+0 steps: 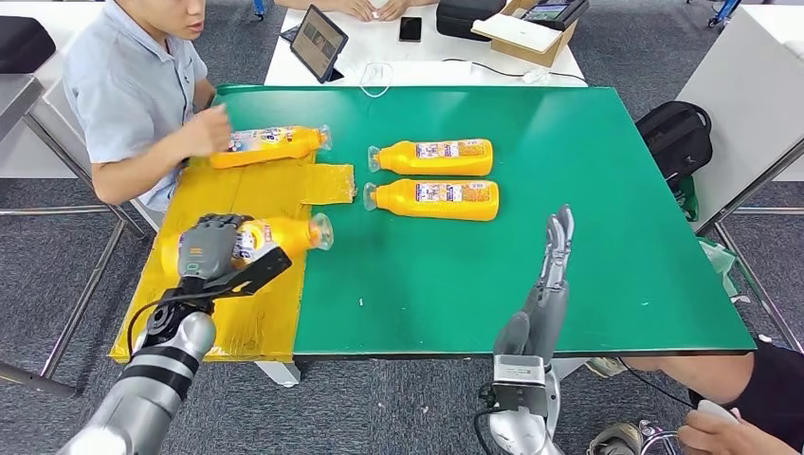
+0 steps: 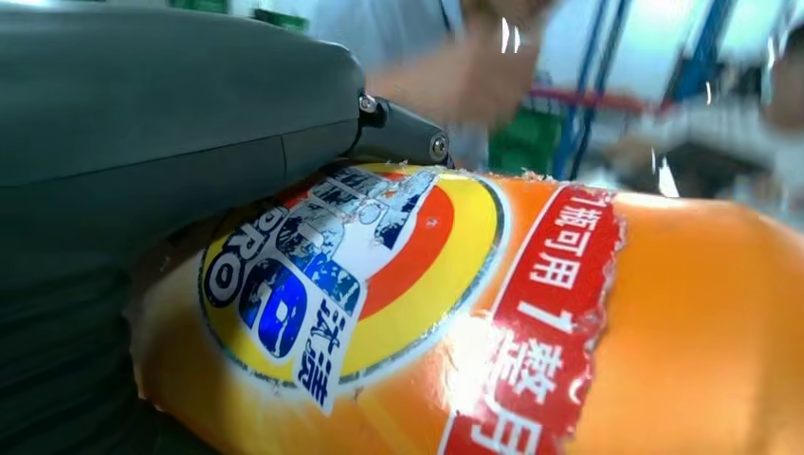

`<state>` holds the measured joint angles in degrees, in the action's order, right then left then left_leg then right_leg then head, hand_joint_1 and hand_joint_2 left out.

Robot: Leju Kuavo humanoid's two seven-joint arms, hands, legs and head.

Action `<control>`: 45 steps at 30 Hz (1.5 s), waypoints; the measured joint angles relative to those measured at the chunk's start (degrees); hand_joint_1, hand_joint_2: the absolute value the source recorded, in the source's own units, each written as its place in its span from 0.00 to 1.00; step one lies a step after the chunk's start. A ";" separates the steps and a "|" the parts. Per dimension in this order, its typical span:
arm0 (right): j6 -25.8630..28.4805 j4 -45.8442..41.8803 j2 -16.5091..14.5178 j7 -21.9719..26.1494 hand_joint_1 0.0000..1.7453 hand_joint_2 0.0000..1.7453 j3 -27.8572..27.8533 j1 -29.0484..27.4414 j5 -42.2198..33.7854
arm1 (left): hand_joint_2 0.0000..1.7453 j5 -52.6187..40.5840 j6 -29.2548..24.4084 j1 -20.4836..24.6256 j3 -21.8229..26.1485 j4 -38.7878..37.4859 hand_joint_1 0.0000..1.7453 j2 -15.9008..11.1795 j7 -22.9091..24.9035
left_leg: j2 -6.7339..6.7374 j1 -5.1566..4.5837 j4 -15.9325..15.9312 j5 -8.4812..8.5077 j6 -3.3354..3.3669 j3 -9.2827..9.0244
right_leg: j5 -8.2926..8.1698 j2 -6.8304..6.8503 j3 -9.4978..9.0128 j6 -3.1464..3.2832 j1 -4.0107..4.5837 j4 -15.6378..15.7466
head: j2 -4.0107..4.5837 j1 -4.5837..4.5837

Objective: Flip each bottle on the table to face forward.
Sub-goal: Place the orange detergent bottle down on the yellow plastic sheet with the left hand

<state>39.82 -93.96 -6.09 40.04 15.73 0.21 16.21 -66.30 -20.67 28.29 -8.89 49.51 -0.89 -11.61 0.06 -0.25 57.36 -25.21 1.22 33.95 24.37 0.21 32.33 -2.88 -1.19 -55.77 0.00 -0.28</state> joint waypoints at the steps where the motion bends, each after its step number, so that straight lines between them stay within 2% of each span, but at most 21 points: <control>1: -0.05 0.62 0.16 0.00 0.00 0.00 0.46 0.26 -0.53 | 1.00 -0.20 1.37 0.90 -0.51 -1.90 0.93 -0.27 -0.19 | 0.00 0.00 0.00 0.00 0.00 0.00 | 0.00 0.00 0.00 0.00 0.00 0.00 | 0.00 -0.01; 2: -0.09 1.22 0.32 0.00 0.00 0.00 0.90 0.53 -1.02 | 1.00 -0.07 2.56 1.67 -0.96 -3.63 0.82 -0.49 -0.63 | 0.00 0.00 0.00 0.00 0.00 0.01 | 0.00 0.00 0.01 0.00 0.00 0.00 | 0.00 -0.01; 3: -0.11 1.81 0.48 0.00 0.00 0.00 1.30 0.79 -1.47 | 1.00 0.32 3.60 2.29 -1.33 -5.13 0.66 -0.66 -1.30 | 0.00 0.00 0.00 0.00 0.00 0.02 | 0.00 0.00 0.02 0.00 0.00 0.00 | 0.00 -0.01; 5: -0.13 2.88 0.76 0.00 0.00 0.00 1.94 1.25 -2.27 | 0.50 1.36 5.17 3.20 -1.92 -7.58 0.27 -0.90 -2.75 | -0.01 0.00 0.00 -0.01 0.00 0.05 | 0.01 0.00 0.04 0.00 0.00 0.00 | 0.00 0.01; 6: -0.14 3.33 0.88 0.00 0.00 0.00 2.19 1.44 -2.59 | 0.25 1.74 5.74 3.50 -2.16 -8.45 0.13 -0.98 -3.27 | -0.01 0.00 0.00 -0.01 0.00 0.07 | 0.01 0.01 0.06 0.00 0.00 0.00 | 0.00 0.01; 7: -0.16 3.71 0.98 0.00 0.00 0.00 2.36 1.60 -2.81 | 0.00 1.96 6.18 3.73 -2.39 -9.15 0.05 -1.05 -3.62 | -0.01 0.00 0.00 -0.01 0.00 0.08 | 0.01 0.01 0.07 0.00 0.00 0.00 | 0.00 0.01; 9: -0.28 4.39 1.16 0.00 0.00 0.00 2.58 1.85 -3.20 | 0.00 2.34 7.29 4.04 -2.79 -10.11 0.01 -1.14 -4.18 | -0.01 0.00 0.00 -0.01 0.00 0.09 | 0.02 0.01 0.08 0.00 -0.01 0.01 | 0.00 0.01; 18: -0.68 6.22 1.69 0.00 0.00 0.00 2.99 2.50 -3.94 | 0.00 6.88 13.23 4.45 -3.61 -11.76 0.00 -1.32 -7.04 | -0.02 -0.01 0.00 -0.01 0.00 0.09 | 0.01 0.01 0.07 0.00 0.00 0.00 | 0.00 0.01; 25: -0.59 7.55 2.16 0.00 0.00 0.00 3.45 3.58 -4.94 | 0.00 16.06 20.41 3.93 -3.56 -10.73 0.00 -2.11 -13.75 | -0.07 0.00 0.00 -0.01 0.00 0.08 | 0.01 0.03 0.04 0.00 0.00 0.00 | 0.00 0.01; 28: -0.23 7.93 2.49 0.00 0.00 0.00 3.67 3.89 -4.31 | 0.00 22.60 19.14 1.43 -3.41 -6.69 0.00 -2.11 -17.01 | -0.06 -0.01 0.00 -0.01 0.00 0.08 | 0.01 0.03 0.05 0.00 -0.01 0.01 | 0.00 0.01; 30: -0.10 8.10 2.61 0.00 0.00 0.00 3.76 3.94 -2.01 | 0.00 27.46 16.24 -0.77 -2.97 -2.34 0.00 -1.41 -18.41 | -0.05 -0.02 0.01 -0.01 0.00 0.08 | 0.01 0.03 0.06 0.00 -0.02 0.01 | 0.00 0.01; 36: -0.04 8.40 2.47 0.00 0.00 0.00 3.18 4.13 10.38 | 0.00 43.11 8.10 -5.84 -0.36 13.23 0.00 2.82 -20.23 | -0.14 -0.03 0.01 -0.03 0.01 0.13 | 0.02 0.07 0.08 -0.01 -0.02 0.03 | 0.00 0.00; 40: -0.04 8.99 2.46 -0.05 0.00 1.00 2.06 4.57 14.14 | 1.00 45.60 5.96 -7.51 0.65 19.99 0.00 4.42 -20.96 | -0.13 -0.02 0.01 -0.03 0.02 0.12 | 0.01 0.07 0.08 0.00 -0.01 0.03 | 0.00 0.01; 42: -0.15 10.34 2.55 -0.98 0.00 1.00 1.47 5.27 17.60 | 1.00 46.87 4.26 -8.48 1.13 22.55 0.00 4.79 -22.17 | -0.11 -0.01 0.00 -0.03 0.02 0.11 | 0.01 0.05 0.07 0.00 0.00 0.02 | 0.00 0.00; 45: -2.40 14.29 3.68 -6.31 0.00 1.00 0.14 7.21 25.57 | 1.00 49.19 0.49 -10.75 2.22 27.17 0.00 5.56 -24.10 | -0.08 -0.01 0.00 -0.02 0.02 0.09 | 0.01 0.04 0.06 0.00 0.00 0.02 | 0.00 -0.01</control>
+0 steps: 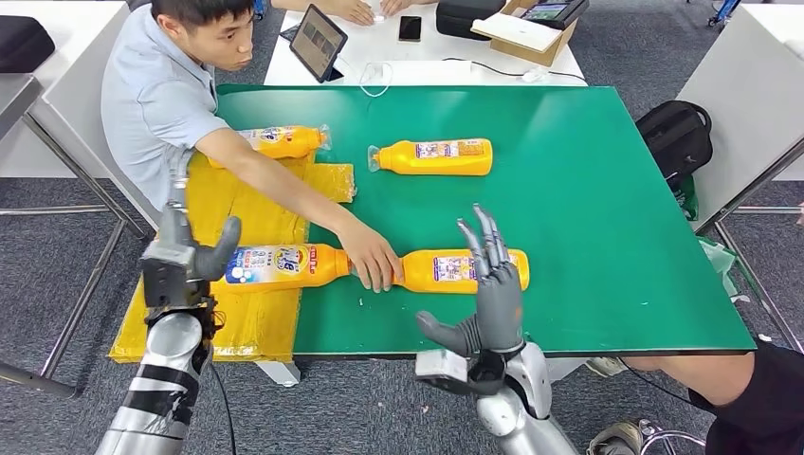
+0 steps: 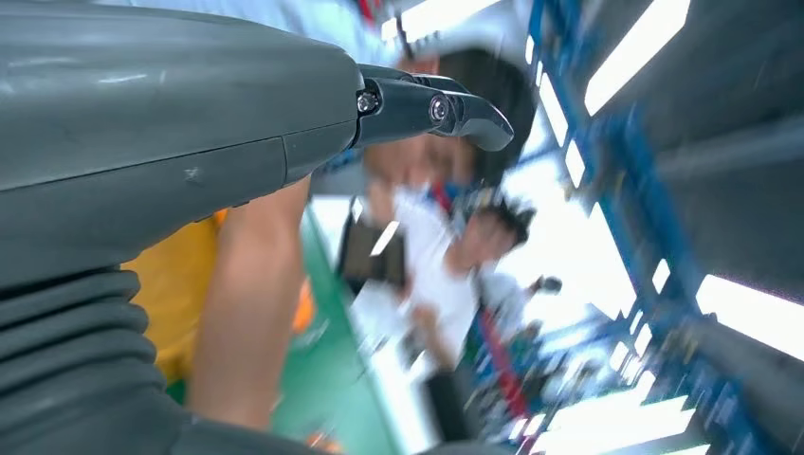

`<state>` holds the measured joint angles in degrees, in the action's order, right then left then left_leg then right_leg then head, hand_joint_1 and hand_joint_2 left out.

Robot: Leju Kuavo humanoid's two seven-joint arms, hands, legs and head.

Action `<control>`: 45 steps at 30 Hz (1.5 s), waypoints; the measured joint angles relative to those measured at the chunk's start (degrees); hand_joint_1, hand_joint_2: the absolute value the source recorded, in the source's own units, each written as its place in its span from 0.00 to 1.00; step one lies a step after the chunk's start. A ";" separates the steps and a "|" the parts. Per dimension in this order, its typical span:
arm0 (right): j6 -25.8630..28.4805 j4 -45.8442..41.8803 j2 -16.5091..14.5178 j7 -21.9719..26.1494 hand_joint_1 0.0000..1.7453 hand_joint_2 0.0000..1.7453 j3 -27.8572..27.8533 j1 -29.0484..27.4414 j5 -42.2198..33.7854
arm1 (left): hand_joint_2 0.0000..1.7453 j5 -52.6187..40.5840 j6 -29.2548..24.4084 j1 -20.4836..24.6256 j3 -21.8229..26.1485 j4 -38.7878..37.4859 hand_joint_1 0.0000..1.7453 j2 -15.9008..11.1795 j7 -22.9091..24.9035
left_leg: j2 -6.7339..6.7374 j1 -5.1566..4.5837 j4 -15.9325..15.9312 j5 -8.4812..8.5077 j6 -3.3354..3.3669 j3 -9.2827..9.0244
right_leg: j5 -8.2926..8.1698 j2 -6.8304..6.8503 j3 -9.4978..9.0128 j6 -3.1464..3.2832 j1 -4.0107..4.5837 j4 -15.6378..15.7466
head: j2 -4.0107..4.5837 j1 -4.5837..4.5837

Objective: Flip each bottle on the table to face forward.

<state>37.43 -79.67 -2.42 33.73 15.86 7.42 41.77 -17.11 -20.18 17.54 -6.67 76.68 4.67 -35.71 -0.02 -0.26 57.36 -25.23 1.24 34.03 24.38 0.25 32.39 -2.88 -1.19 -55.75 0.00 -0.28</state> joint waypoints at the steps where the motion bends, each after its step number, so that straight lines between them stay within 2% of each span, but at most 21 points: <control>1: -1.50 1.53 0.68 -2.28 0.00 1.00 -0.52 0.79 2.34 | 1.00 0.41 -1.31 -0.99 0.40 1.65 0.00 0.27 -0.36 | -0.02 0.00 0.00 0.00 0.00 0.00 | 0.00 0.01 -0.01 0.00 0.00 0.00 | 0.00 0.01; 5: -8.11 8.04 3.61 -8.81 0.00 1.00 -2.80 4.07 7.00 | 1.00 0.36 -6.68 -5.06 1.45 7.66 0.00 1.50 0.29 | -0.08 -0.04 0.02 0.00 0.01 0.02 | 0.00 0.05 -0.03 -0.01 -0.04 0.02 | 0.00 0.01; 13: -13.72 16.51 5.92 -13.33 0.00 1.00 -5.08 8.02 8.79 | 1.00 0.03 -9.09 -8.71 0.79 13.78 0.00 2.72 2.86 | -0.08 -0.04 0.02 -0.01 0.01 0.03 | 0.00 0.05 0.00 -0.01 -0.03 0.03 | 0.00 -0.01; 21: -14.27 20.78 6.30 -14.99 0.00 1.00 -5.05 10.12 10.17 | 1.00 -0.62 -9.08 -9.63 -0.53 15.93 0.00 2.74 3.64 | -0.08 -0.02 0.01 0.00 0.01 0.03 | 0.00 0.05 -0.01 -0.01 -0.01 0.01 | 0.00 0.00; 29: -16.67 26.87 6.42 -19.86 0.00 1.00 -4.90 13.61 13.33 | 1.00 -2.04 -7.73 -10.11 -1.94 16.45 0.00 2.61 5.97 | -0.08 -0.04 0.02 0.00 0.01 0.03 | -0.01 0.05 -0.01 -0.01 -0.03 0.02 | 0.00 -0.01; 37: -16.95 28.72 6.42 -20.19 0.00 1.00 -4.89 14.70 13.33 | 1.00 -1.64 -7.00 -10.00 -2.13 16.41 0.00 2.58 6.44 | -0.07 -0.04 0.02 0.00 0.01 0.03 | -0.01 0.05 0.00 -0.02 -0.03 0.02 | 0.00 -0.02; 39: -17.91 31.73 6.40 -21.00 0.00 1.00 -4.89 16.69 13.74 | 1.00 -0.86 -6.02 -9.64 -2.54 16.02 0.00 2.55 7.08 | -0.07 -0.04 0.02 0.01 0.01 0.03 | -0.02 0.05 -0.01 -0.03 -0.03 0.02 | 0.00 -0.02; 43: -22.02 45.60 6.22 -22.55 0.00 1.00 -2.67 25.71 17.82 | 1.00 1.19 -2.33 -7.91 -4.36 13.24 0.00 2.37 9.20 | -0.07 -0.03 0.03 0.03 0.00 0.02 | -0.04 0.05 -0.01 -0.06 -0.02 0.01 | 0.00 -0.01; 44: -22.90 47.85 6.11 -22.39 0.06 1.00 -1.72 27.31 18.82 | 1.00 1.51 -1.72 -7.42 -4.68 12.54 0.00 2.33 9.45 | -0.07 -0.03 0.03 0.02 0.00 0.03 | -0.04 0.05 0.00 -0.06 -0.02 0.01 | 0.00 -0.01; 45: -23.78 49.20 5.95 -22.18 0.18 1.00 -0.92 28.33 19.50 | 1.00 1.70 -1.40 -7.07 -4.85 12.03 0.00 2.32 9.56 | -0.06 -0.03 0.03 0.02 0.00 0.02 | -0.04 0.04 0.00 -0.06 -0.02 0.01 | 0.00 -0.01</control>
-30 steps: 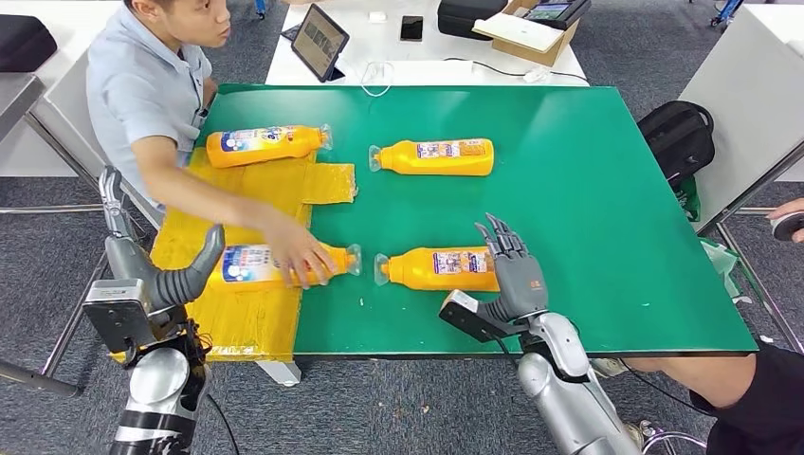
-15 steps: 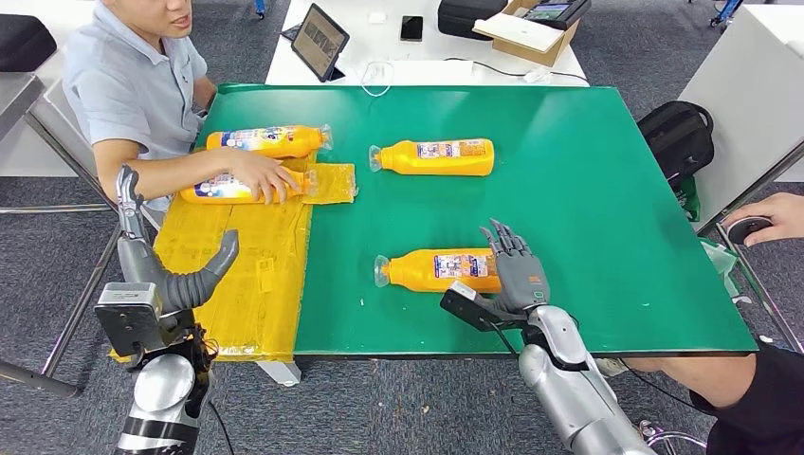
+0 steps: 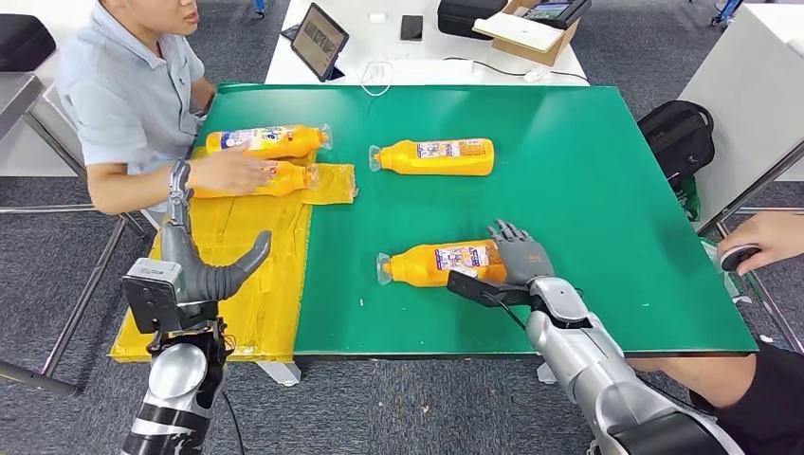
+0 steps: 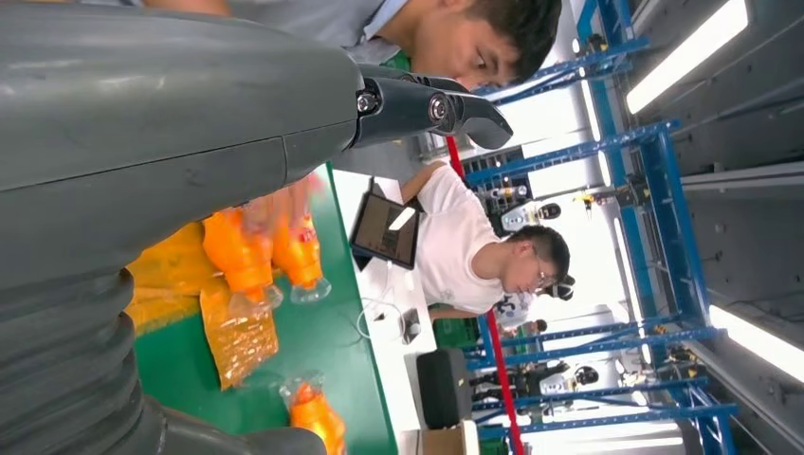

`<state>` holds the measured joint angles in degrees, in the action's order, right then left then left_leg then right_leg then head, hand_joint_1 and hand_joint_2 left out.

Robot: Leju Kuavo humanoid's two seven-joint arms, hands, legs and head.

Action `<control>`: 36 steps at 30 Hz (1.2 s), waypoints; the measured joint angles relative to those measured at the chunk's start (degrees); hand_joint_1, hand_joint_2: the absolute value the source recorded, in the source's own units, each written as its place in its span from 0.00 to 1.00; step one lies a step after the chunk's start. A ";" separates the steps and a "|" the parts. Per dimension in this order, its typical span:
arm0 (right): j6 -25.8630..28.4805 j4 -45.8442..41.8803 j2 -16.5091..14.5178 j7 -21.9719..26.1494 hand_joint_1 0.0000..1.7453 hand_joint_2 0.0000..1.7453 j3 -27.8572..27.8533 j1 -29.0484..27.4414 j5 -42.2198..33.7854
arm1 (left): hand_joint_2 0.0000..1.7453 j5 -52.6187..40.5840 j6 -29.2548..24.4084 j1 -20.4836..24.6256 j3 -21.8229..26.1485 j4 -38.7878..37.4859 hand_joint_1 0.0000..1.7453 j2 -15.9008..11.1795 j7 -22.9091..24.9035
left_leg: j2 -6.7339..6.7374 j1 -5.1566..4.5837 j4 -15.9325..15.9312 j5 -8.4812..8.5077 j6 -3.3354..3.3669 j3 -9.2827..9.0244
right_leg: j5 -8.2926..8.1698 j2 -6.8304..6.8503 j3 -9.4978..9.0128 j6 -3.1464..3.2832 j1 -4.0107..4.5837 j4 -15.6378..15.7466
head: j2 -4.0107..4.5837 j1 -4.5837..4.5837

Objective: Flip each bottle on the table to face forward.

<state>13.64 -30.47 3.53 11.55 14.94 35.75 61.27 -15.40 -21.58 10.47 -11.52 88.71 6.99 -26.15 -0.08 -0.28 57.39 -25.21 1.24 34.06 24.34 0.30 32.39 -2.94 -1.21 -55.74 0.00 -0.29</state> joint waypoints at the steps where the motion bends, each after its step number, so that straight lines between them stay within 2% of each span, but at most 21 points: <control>1: -0.66 0.61 -0.11 0.24 0.30 1.00 0.40 0.48 0.09 | 1.00 0.14 0.20 0.19 -0.06 -0.27 0.00 0.00 0.05 | 0.00 0.00 0.00 0.00 0.00 0.00 | 0.00 0.00 0.00 0.00 0.00 0.00 | 0.00 -0.01; 2: -1.45 1.21 -0.22 0.72 0.51 1.00 0.83 0.89 0.13 | 1.00 0.29 0.39 0.38 -0.13 -0.54 0.00 -0.01 0.09 | 0.00 0.01 0.00 0.00 0.00 -0.01 | 0.00 0.00 0.00 0.00 0.00 0.00 | 0.00 -0.01; 3: -2.19 1.69 -0.29 1.34 0.67 1.00 1.19 1.22 0.09 | 1.00 0.43 0.57 0.57 -0.23 -0.78 0.00 -0.02 0.10 | 0.00 0.01 0.00 0.00 0.00 -0.01 | 0.00 0.00 0.00 0.00 0.00 0.00 | 0.00 0.00; 5: -3.37 2.49 -0.34 3.01 0.89 1.00 1.77 1.70 -0.33 | 1.00 0.67 0.94 0.92 -0.48 -1.24 0.00 -0.05 0.09 | 0.00 0.01 0.00 0.00 0.00 -0.02 | 0.00 0.00 -0.01 0.00 0.00 0.00 | 0.00 0.01; 8: -3.66 3.24 -0.28 6.71 1.00 1.00 2.36 1.99 -1.91 | 1.00 1.09 1.27 1.45 -0.90 -2.00 0.00 -0.09 -0.01 | 0.02 0.01 0.00 0.00 0.00 -0.05 | 0.00 -0.01 -0.02 0.00 0.00 0.00 | 0.00 0.01; 12: -2.27 3.60 -0.38 11.23 1.00 1.00 2.73 1.66 -4.36 | 1.00 1.65 1.44 2.19 -1.02 -3.11 0.00 -0.09 -0.27 | 0.03 0.00 0.00 0.00 0.00 -0.05 | 0.00 -0.02 -0.03 0.00 0.00 0.00 | 0.00 0.01; 19: -3.43 3.84 -0.89 12.44 1.00 1.00 2.84 1.35 -6.59 | 1.00 2.13 1.89 2.48 -1.18 -4.15 0.00 -0.09 -0.46 | 0.07 0.01 0.00 0.00 0.00 -0.06 | 0.00 -0.03 -0.03 0.00 0.01 0.00 | 0.00 0.01; 25: -7.00 1.27 -1.84 15.89 1.00 1.00 2.43 0.14 -15.99 | 1.00 3.46 3.16 1.60 -1.30 -4.14 0.00 -0.12 -0.10 | 0.12 0.01 -0.01 -0.01 0.00 -0.15 | 0.00 -0.08 -0.10 0.00 0.01 0.00 | 0.00 0.01; 30: -6.53 -11.22 -4.18 19.63 1.00 1.00 1.11 -6.43 -28.75 | 1.00 8.88 4.99 -1.10 -1.46 -3.09 0.00 0.66 -1.78 | 0.06 0.03 -0.01 -0.01 -0.01 -0.04 | 0.01 -0.04 -0.01 0.00 0.03 -0.01 | 0.00 -0.01; 33: -1.19 -21.91 -6.03 22.07 1.00 1.00 -0.06 -10.96 -35.30 | 1.00 16.22 4.29 -3.00 -1.48 -1.78 0.00 2.35 -4.42 | 0.03 0.04 -0.01 -0.02 -0.01 0.07 | 0.03 -0.02 0.07 0.01 0.02 -0.01 | 0.00 -0.01; 36: 3.30 -31.16 -7.84 23.44 1.00 1.00 -1.32 -15.19 -39.18 | 1.00 20.11 1.35 -4.73 -1.44 -0.59 0.00 4.01 -6.50 | 0.00 0.02 -0.02 -0.03 0.00 0.16 | 0.05 -0.01 0.15 0.02 0.01 0.01 | 0.00 0.00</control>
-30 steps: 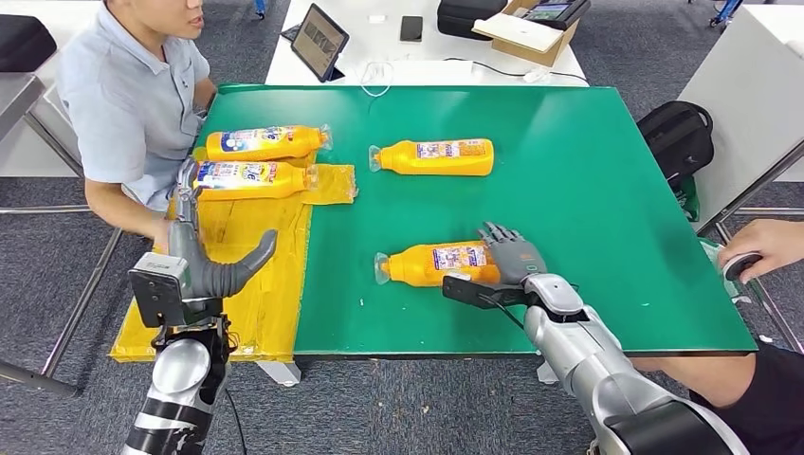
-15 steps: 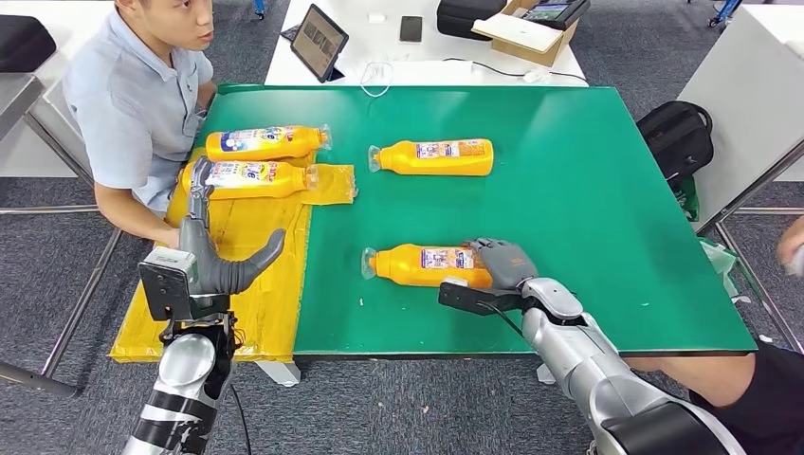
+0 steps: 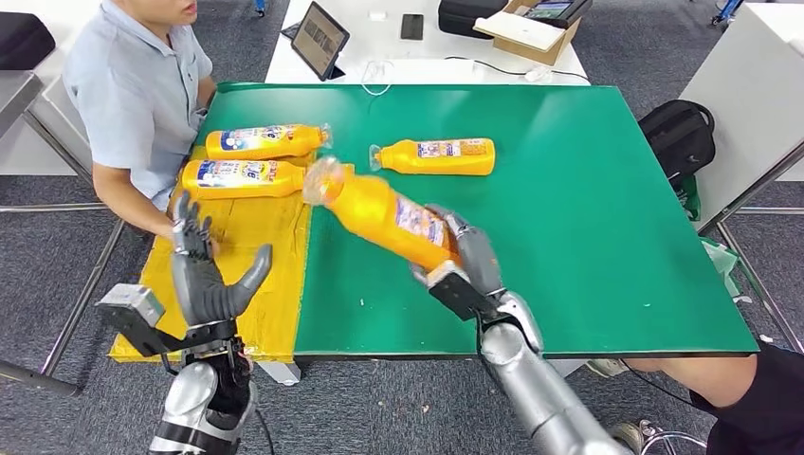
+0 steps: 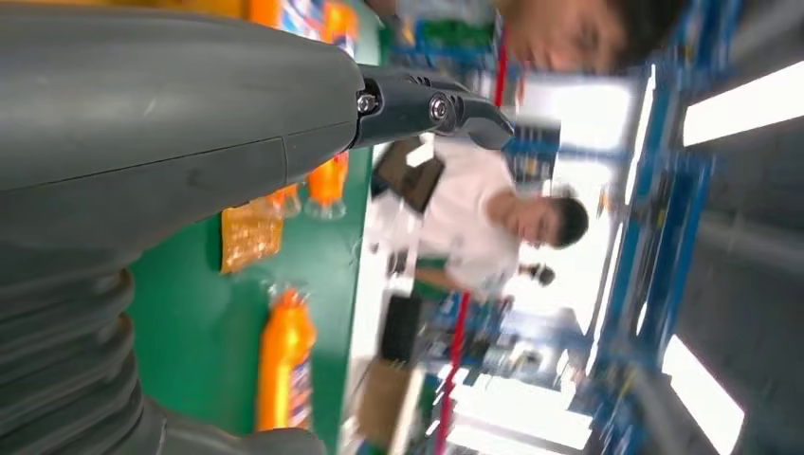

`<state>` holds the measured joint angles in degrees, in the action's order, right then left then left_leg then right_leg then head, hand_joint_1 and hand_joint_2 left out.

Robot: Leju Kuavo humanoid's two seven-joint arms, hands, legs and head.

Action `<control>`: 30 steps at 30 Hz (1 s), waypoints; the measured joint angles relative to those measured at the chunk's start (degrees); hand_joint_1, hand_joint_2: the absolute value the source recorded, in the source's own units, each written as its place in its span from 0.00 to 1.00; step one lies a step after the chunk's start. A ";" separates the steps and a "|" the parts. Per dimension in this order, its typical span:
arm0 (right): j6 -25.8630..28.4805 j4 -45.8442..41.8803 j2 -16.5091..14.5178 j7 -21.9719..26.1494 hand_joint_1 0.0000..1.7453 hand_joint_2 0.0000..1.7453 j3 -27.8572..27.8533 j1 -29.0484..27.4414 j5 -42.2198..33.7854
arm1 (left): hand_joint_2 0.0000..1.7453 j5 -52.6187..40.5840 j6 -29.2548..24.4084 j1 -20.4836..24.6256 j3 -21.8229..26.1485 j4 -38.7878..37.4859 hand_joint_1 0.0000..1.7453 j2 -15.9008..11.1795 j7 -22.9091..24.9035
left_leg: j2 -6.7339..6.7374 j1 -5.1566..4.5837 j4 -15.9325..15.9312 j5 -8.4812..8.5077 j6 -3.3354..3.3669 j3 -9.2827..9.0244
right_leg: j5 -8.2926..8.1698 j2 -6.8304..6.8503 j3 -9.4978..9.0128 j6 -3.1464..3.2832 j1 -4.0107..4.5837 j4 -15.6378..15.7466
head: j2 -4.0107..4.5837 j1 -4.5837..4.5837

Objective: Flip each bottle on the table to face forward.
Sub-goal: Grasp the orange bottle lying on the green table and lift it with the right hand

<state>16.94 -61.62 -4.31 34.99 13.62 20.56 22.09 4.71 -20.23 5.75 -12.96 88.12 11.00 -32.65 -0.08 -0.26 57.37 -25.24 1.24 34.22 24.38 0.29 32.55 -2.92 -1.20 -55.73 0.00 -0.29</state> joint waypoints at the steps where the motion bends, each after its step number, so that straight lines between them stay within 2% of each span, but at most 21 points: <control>1: 0.74 -2.37 -0.49 0.25 1.00 1.00 -0.30 -1.07 -0.61 | 1.00 0.62 -0.64 -0.38 0.02 0.33 0.00 0.38 -0.38 | 0.00 -0.01 0.00 0.00 0.00 0.02 | 0.00 0.00 0.02 0.00 -0.01 0.01 | 0.00 -0.01; 4: 2.65 -6.82 -1.28 1.06 0.99 1.00 -0.87 -3.17 -0.62 | 1.00 1.82 -1.29 -1.01 0.05 0.96 0.00 0.97 -0.61 | -0.01 -0.02 0.00 0.00 0.01 0.03 | -0.01 0.00 0.03 -0.01 -0.02 0.02 | 0.00 -0.01; 7: 7.69 -10.15 -2.13 3.47 0.97 1.00 -1.41 -5.27 -1.19 | 1.00 4.25 0.28 -2.03 -0.19 1.32 0.00 1.20 0.80 | -0.01 -0.03 0.00 0.01 0.01 0.01 | -0.02 0.00 0.01 -0.02 -0.02 0.02 | 0.00 -0.01; 10: 8.91 -13.44 -3.00 4.66 0.99 1.00 -1.30 -7.80 -4.00 | 1.00 3.72 6.47 -4.69 -2.11 1.44 0.00 0.82 2.44 | 0.00 -0.02 0.00 0.00 0.01 0.03 | -0.02 -0.01 0.02 -0.02 -0.01 0.01 | 0.00 -0.01; 13: 5.22 -13.76 -3.26 3.78 1.00 1.00 0.21 -8.29 -3.19 | 1.00 0.26 13.03 -7.26 -5.33 1.36 0.00 0.02 2.57 | 0.02 -0.02 -0.02 -0.02 0.00 0.10 | -0.02 -0.04 0.09 -0.01 -0.01 0.00 | 0.00 0.01; 17: 0.28 -8.91 -4.33 2.87 1.00 1.00 5.44 -5.90 2.13 | 1.00 0.72 17.75 -7.64 -8.45 0.56 0.00 -0.40 4.09 | 0.05 0.01 -0.02 0.00 -0.01 0.10 | -0.02 -0.03 0.14 -0.01 0.01 0.00 | 0.00 0.01; 23: 0.33 -0.42 -7.38 4.10 1.00 1.00 12.30 -3.30 3.50 | 1.00 8.29 22.30 -5.75 -9.64 -0.95 0.00 -0.40 8.54 | 0.04 0.04 -0.02 0.04 -0.02 0.09 | -0.02 -0.01 0.12 0.00 0.02 -0.03 | 0.00 0.01; 30: 2.26 5.25 -9.65 4.79 1.00 1.00 16.33 -2.08 3.42 | 1.00 10.55 22.49 -5.00 -9.48 -1.15 0.00 -0.44 7.43 | 0.04 0.01 -0.01 0.03 -0.02 0.11 | -0.02 -0.01 0.14 0.00 0.00 -0.02 | 0.00 0.01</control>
<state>19.20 -56.37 -13.96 39.78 29.95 18.48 25.51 15.25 2.26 0.75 -22.44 86.97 10.56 -25.23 -0.04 -0.25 57.36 -25.21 1.22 34.32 24.36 0.28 32.69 -2.92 -1.20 -55.75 0.00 -0.28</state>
